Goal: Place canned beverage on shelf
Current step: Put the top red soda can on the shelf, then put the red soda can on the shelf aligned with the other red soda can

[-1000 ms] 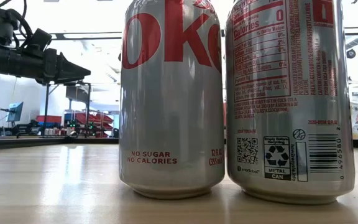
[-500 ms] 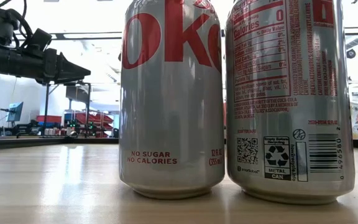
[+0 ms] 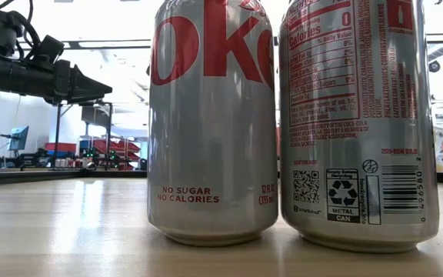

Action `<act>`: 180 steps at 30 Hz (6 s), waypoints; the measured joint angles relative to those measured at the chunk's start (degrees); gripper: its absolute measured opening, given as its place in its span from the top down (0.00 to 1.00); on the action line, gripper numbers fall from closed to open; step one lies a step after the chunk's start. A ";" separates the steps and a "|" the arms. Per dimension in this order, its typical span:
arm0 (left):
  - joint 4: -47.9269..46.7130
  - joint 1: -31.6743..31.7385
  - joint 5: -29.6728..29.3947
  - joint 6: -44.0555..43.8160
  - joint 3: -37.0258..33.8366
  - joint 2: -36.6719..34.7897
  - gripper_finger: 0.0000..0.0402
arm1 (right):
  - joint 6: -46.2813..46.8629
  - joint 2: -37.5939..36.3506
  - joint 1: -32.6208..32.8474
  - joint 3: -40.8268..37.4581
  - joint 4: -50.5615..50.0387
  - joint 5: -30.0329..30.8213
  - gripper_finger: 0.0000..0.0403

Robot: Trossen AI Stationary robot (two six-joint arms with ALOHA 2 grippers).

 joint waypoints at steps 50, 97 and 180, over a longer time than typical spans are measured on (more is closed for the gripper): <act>-0.02 -0.02 0.00 -0.02 0.00 -0.02 0.01 | 2.45 -5.23 7.93 -0.08 -15.11 -15.81 0.11; -0.02 -0.02 -0.02 0.00 0.00 0.00 0.01 | 48.95 -20.78 87.29 -0.07 -22.15 -56.37 0.11; 0.00 -0.01 0.00 -0.02 0.00 0.00 0.01 | -14.18 2.71 100.32 11.92 -8.93 -45.81 0.29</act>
